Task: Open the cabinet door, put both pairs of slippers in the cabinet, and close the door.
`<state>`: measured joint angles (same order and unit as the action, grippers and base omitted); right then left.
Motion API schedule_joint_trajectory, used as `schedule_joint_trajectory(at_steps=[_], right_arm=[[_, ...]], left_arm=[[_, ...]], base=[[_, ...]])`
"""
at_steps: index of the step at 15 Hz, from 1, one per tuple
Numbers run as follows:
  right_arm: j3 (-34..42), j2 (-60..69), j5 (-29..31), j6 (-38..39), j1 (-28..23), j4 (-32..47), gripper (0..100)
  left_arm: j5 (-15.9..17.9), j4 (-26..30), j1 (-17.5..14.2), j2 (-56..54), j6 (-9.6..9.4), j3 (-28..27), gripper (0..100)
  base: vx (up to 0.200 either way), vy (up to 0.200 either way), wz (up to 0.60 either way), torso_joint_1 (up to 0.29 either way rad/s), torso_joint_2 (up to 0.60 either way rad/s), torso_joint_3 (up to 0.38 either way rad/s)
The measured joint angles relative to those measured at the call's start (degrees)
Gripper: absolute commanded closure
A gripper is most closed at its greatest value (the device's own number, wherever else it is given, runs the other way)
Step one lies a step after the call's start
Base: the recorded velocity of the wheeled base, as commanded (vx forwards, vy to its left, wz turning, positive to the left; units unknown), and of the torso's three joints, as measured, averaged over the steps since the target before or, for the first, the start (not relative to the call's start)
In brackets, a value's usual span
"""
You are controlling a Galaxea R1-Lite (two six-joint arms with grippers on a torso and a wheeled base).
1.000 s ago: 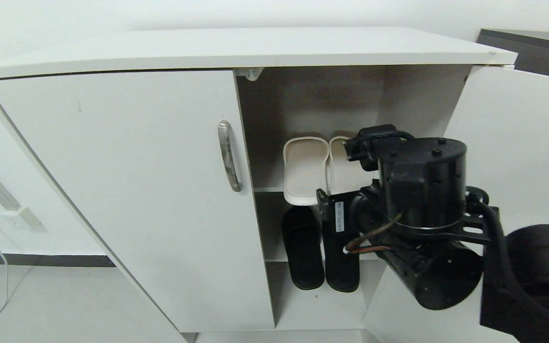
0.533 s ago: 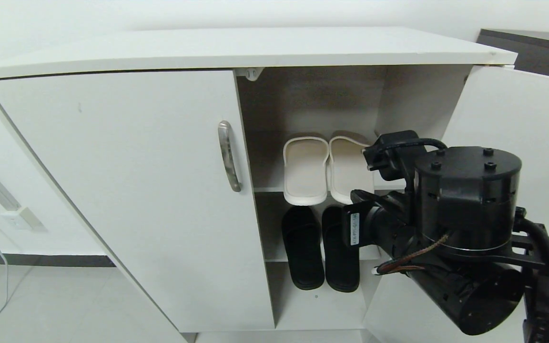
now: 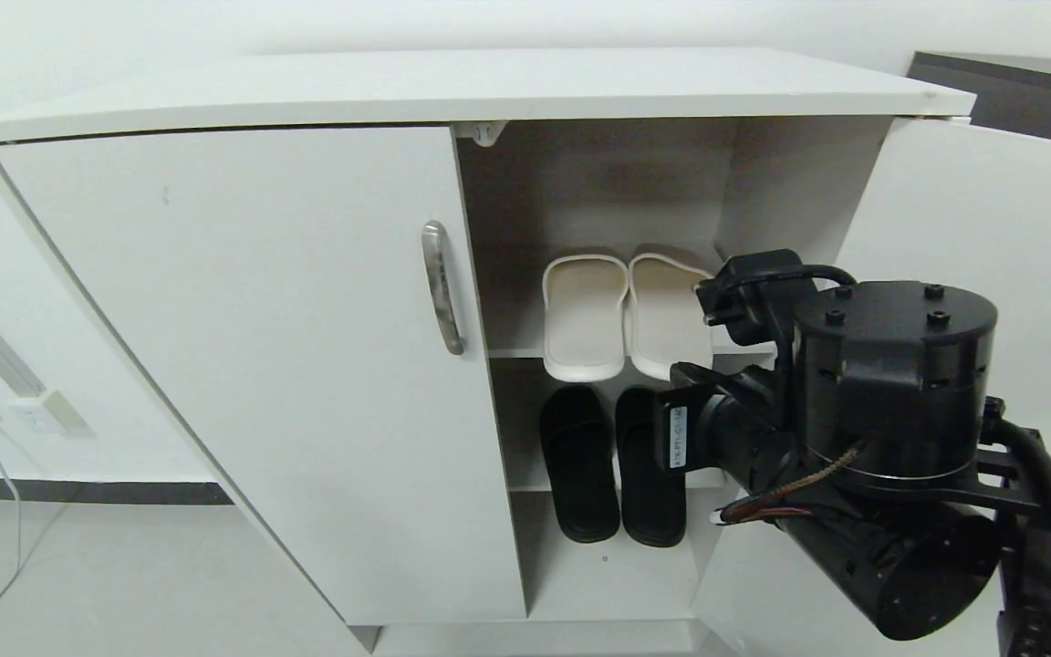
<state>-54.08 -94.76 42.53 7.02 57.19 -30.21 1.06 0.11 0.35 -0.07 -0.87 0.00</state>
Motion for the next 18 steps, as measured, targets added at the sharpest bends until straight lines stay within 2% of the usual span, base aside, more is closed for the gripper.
schedule_joint_trajectory(at_steps=[11, 18], right_arm=[[1.22, -0.22, -0.09, -0.13, -0.07, 0.00, 100], [3.58, -0.30, -2.24, -0.51, -0.63, -0.22, 100]], left_arm=[[0.00, 0.00, -0.02, 0.00, -0.02, 0.00, 100], [0.00, -0.04, -0.02, 0.00, -0.02, 0.00, 100]], base=[[-0.200, 0.000, 0.00, 0.003, 0.00, 0.003], [0.000, 0.000, 0.00, 0.000, 0.00, 0.000]])
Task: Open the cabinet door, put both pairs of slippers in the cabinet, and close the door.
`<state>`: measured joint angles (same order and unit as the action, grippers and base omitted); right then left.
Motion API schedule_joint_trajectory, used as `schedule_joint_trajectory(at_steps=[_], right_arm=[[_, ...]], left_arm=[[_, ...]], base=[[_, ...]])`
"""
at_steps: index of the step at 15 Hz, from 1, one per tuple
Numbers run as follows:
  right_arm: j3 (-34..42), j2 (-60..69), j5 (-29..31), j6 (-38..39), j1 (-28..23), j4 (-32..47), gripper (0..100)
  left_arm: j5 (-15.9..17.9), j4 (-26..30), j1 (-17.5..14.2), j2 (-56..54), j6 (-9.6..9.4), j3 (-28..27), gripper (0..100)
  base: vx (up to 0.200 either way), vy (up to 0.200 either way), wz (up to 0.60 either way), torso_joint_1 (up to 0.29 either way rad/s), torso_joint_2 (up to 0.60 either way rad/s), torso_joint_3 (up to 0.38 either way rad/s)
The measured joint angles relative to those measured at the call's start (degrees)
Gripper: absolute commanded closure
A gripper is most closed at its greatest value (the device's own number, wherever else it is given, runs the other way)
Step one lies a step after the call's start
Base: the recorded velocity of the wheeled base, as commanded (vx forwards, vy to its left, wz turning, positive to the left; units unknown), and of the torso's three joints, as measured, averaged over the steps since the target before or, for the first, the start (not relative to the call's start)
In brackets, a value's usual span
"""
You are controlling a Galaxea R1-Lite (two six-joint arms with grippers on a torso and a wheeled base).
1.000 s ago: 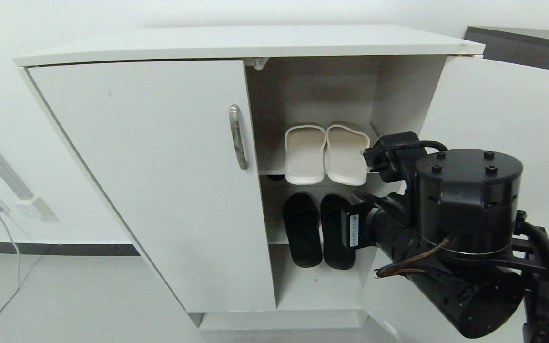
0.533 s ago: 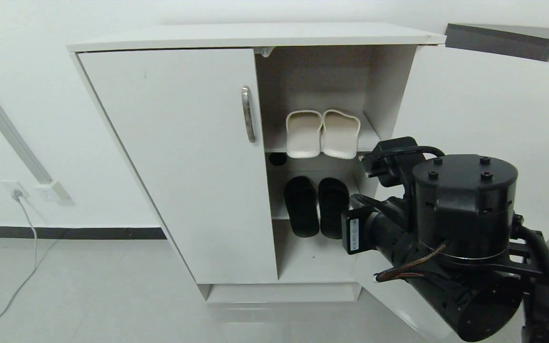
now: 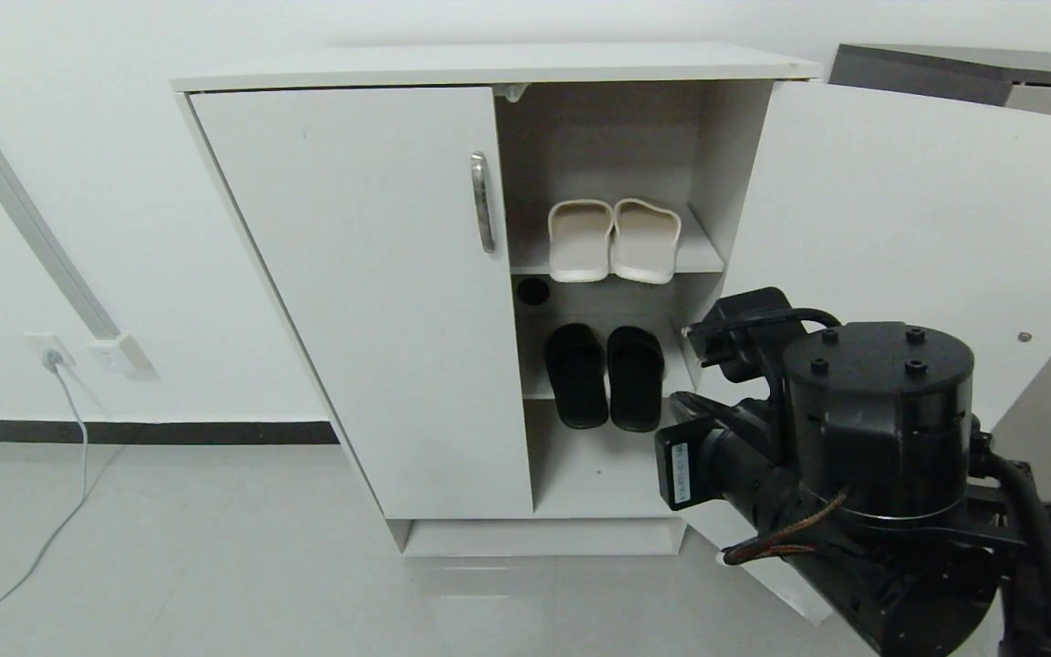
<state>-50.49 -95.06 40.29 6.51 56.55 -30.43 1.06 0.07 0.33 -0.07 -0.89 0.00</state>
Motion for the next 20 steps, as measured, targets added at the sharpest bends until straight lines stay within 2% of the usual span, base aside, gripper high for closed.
schedule_joint_trajectory(at_steps=[10, 13, 20], right_arm=[[0.48, -0.61, 0.05, -0.09, -0.07, 0.21, 100], [0.46, -0.66, 0.02, -0.09, 0.04, 0.16, 100], [0.48, -0.72, 0.07, -0.16, -0.11, 0.24, 100]], left_arm=[[-0.02, 0.11, 0.00, 0.00, 0.00, 0.00, 100], [-0.02, 0.15, 0.05, 0.00, 0.00, 0.02, 100], [0.00, 0.00, 0.00, 0.00, 0.00, 0.00, 100]], base=[[0.000, 0.000, 0.00, 0.000, -0.02, -0.018], [0.000, 0.000, 0.00, 0.014, -0.18, -0.336], [0.000, 0.000, 0.00, 0.085, -0.50, -0.356]])
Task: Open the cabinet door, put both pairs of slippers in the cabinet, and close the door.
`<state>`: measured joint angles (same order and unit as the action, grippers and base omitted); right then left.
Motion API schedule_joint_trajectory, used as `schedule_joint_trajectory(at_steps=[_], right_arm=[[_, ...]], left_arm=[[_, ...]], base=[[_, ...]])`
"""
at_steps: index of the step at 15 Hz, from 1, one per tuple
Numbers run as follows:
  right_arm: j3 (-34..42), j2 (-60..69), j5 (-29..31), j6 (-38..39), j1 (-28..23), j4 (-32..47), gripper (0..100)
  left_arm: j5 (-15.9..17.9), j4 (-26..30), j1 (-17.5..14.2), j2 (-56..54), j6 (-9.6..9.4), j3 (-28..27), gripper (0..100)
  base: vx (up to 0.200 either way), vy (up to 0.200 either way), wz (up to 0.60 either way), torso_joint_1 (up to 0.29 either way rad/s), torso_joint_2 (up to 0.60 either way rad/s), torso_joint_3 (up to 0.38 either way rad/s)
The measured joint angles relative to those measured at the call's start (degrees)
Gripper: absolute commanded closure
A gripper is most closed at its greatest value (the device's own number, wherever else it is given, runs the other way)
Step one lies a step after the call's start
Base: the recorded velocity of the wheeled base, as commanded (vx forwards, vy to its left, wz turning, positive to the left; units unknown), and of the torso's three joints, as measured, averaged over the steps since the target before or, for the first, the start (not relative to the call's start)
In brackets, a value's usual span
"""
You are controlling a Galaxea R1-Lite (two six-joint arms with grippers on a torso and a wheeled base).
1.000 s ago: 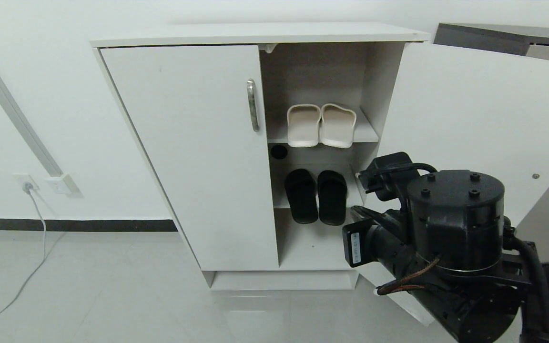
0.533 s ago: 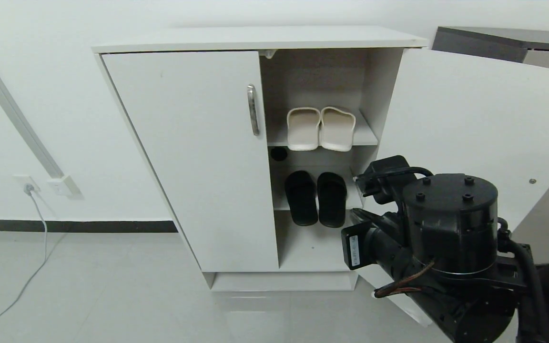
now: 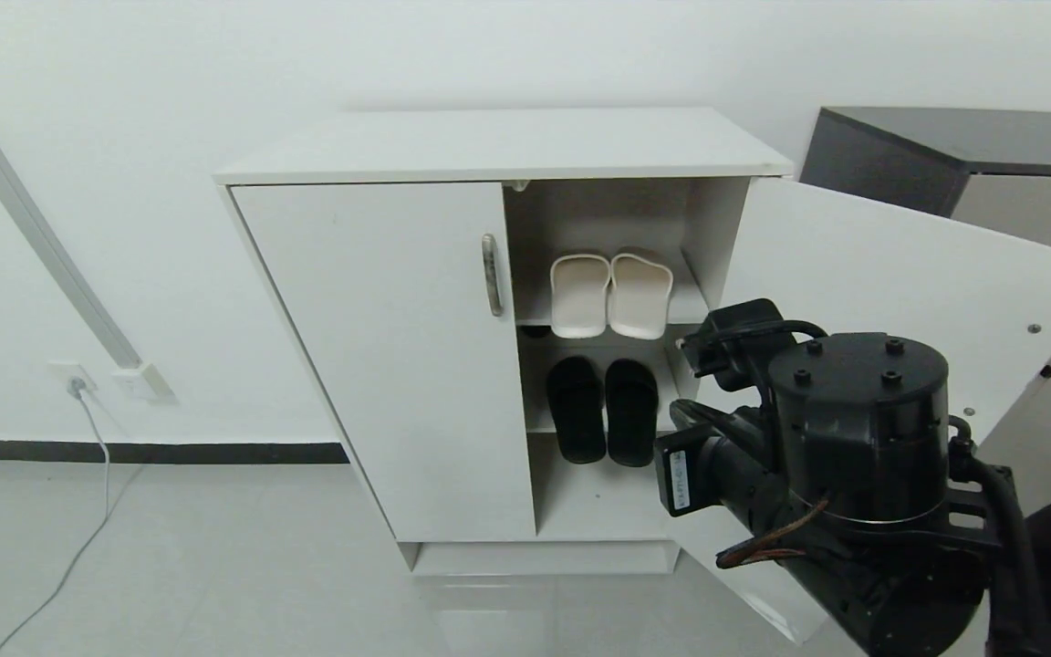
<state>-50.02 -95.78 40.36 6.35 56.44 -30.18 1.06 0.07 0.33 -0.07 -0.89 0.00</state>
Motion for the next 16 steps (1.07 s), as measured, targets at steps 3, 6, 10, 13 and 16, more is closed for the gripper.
schedule_joint_trajectory(at_steps=[3, 6, 10, 13, 16], right_arm=[[0.05, 0.00, 0.00, 0.00, 0.04, -0.02, 100], [0.10, 0.05, 0.00, 0.00, 0.04, -0.04, 100], [0.10, 0.06, -0.02, -0.01, 0.04, -0.04, 100], [0.10, 0.09, -0.02, -0.01, 0.04, -0.02, 100], [0.29, 0.09, 0.00, -0.01, 0.04, -0.02, 100]], left_arm=[[0.00, 0.02, 0.00, 0.00, 0.00, 0.00, 100], [0.00, 0.02, 0.00, 0.00, 0.00, 0.00, 100], [-0.02, 0.02, 0.00, 0.00, 0.00, 0.00, 100], [0.00, 0.02, 0.02, 0.00, 0.00, 0.00, 100], [0.00, 0.02, 0.00, 0.00, 0.00, 0.00, 100]], base=[[0.000, 0.000, 0.00, 0.144, -0.47, -0.333], [0.000, 0.000, 0.00, 0.160, -0.48, -0.318], [0.000, 0.000, 0.00, 0.184, -0.50, -0.310], [0.000, 0.000, 0.00, 0.204, -0.51, -0.307], [0.000, 0.000, 0.00, 0.220, -0.54, -0.318]])
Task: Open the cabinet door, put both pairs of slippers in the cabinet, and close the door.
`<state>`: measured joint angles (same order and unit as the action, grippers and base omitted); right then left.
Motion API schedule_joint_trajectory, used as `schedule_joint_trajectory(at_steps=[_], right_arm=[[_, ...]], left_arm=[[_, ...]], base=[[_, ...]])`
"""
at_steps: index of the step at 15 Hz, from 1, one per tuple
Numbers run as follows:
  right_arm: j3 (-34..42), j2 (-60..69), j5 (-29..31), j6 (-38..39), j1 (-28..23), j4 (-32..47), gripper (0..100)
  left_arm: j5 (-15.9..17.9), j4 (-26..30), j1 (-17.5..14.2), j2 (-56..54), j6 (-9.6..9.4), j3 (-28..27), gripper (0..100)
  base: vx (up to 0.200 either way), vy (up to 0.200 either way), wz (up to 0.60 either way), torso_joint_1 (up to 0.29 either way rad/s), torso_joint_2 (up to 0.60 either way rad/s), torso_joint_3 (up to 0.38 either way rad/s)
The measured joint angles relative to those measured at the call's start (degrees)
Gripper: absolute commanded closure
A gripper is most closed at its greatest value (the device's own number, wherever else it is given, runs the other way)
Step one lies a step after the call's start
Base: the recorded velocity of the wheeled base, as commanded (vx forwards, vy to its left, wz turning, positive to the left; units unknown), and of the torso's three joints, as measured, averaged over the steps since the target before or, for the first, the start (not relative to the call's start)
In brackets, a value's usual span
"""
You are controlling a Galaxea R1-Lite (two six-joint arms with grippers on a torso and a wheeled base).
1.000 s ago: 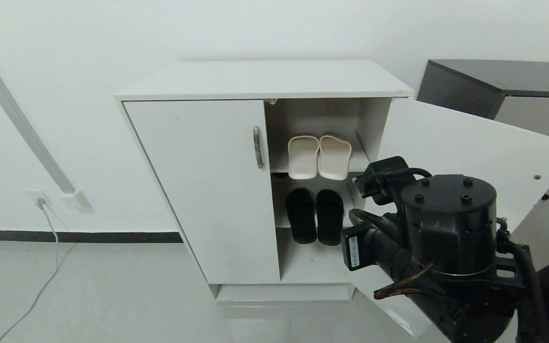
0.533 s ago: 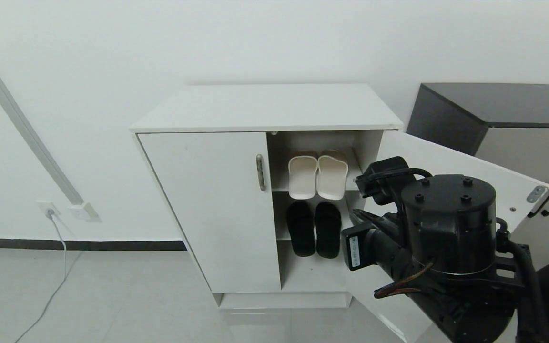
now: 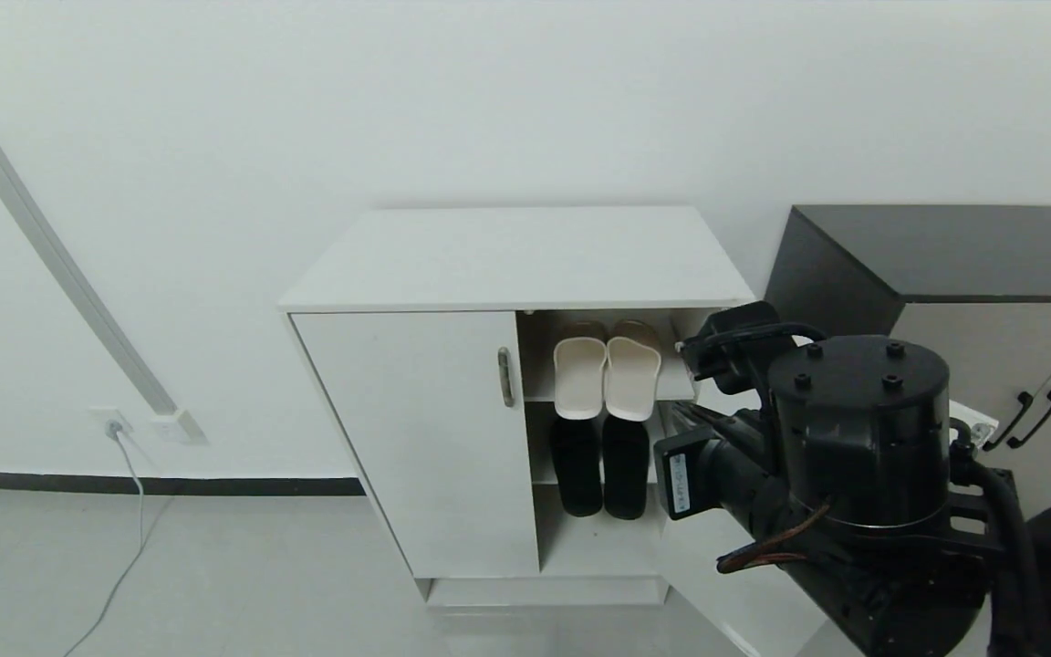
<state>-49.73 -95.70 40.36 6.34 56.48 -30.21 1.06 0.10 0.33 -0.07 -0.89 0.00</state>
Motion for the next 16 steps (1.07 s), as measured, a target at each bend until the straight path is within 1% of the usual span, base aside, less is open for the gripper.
schedule_joint_trajectory(at_steps=[7, 13, 16], right_arm=[[0.37, 0.00, -0.02, -0.22, 0.00, -0.24, 100], [0.61, 0.05, -0.05, -0.29, 0.00, -0.17, 100], [0.63, 0.05, -0.18, -0.27, 0.00, -0.17, 100]], left_arm=[[0.00, -0.07, 0.02, 0.00, 0.00, 0.00, 100], [-0.02, 0.01, 0.02, 0.00, 0.02, 0.00, 100], [0.00, 0.01, 0.00, 0.00, 0.00, 0.00, 100]], base=[[0.000, 0.000, 0.00, 0.237, -0.55, -0.311], [0.000, 0.000, 0.00, 0.017, -0.03, -0.022], [0.000, 0.000, -0.60, 0.002, 0.00, 0.004]])
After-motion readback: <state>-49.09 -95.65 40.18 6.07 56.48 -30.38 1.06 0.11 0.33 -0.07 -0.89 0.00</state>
